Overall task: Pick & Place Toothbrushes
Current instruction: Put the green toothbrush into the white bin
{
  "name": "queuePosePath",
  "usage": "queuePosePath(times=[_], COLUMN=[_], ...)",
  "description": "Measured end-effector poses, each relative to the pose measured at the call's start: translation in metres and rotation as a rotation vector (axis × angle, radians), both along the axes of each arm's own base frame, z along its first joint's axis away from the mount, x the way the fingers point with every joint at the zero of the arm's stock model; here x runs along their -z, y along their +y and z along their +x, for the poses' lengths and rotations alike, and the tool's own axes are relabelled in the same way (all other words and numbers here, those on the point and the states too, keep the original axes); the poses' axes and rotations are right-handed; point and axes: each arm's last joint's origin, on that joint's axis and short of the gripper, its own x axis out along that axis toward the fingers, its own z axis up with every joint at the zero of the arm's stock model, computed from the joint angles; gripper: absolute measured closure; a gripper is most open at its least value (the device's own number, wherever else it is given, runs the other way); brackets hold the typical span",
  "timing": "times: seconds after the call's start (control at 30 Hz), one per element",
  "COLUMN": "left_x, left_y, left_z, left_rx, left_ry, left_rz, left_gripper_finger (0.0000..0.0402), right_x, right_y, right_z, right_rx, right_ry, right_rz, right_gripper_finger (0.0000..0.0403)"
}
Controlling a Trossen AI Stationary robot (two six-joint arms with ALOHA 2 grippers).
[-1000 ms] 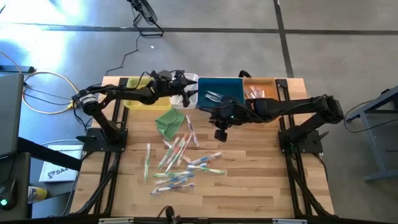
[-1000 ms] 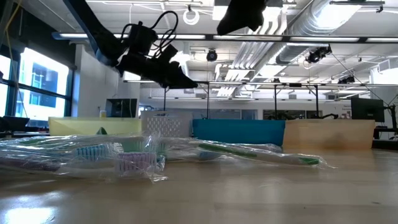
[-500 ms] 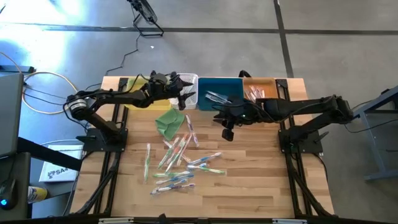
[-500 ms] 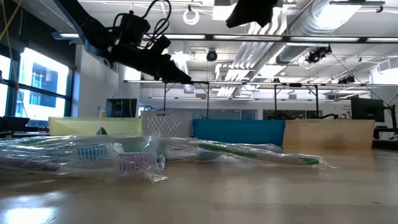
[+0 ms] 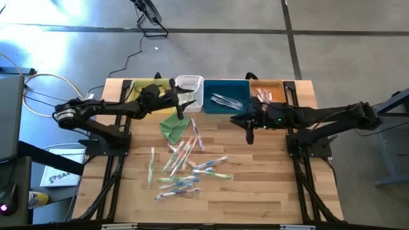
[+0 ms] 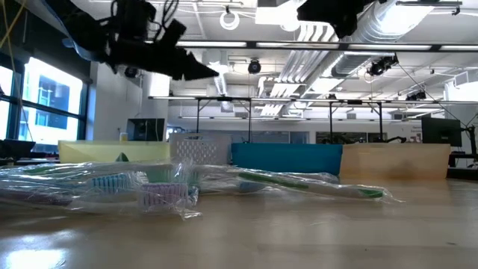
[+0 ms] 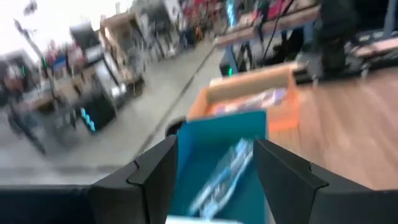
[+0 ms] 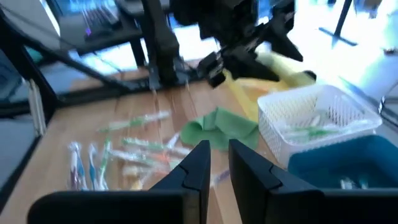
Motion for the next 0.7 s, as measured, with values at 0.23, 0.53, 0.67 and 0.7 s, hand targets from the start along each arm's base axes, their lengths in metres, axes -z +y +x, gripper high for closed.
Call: queuePosePath(times=[0.23,0.53,0.67,0.7], left_x=[-0.005,-0.001,0.004,0.003], left_y=[-0.024,-0.039,-0.044,-0.045], left_z=[-0.012,-0.044,-0.057,-0.060], left_rx=[0.002,-0.059,-0.060,-0.059], left_ry=[-0.045,-0.081,-0.094,-0.105], left_rz=[0.064,0.095,0.091,0.095], left_gripper_finger=[0.0195,0.0195,0.0195,0.0195], right_x=[0.010,0.014,0.021,0.023], right_y=[-0.001,-0.001,-0.001,-0.001], right_z=[-0.024,-0.046,-0.053,-0.055], right_rx=[-0.002,-0.002,-0.003,-0.003], right_ry=[-0.062,-0.142,-0.189,-0.197], right_rz=[-0.006,-0.005,-0.010,-0.010], right_gripper_finger=[0.0353,0.0353,0.0353,0.0353])
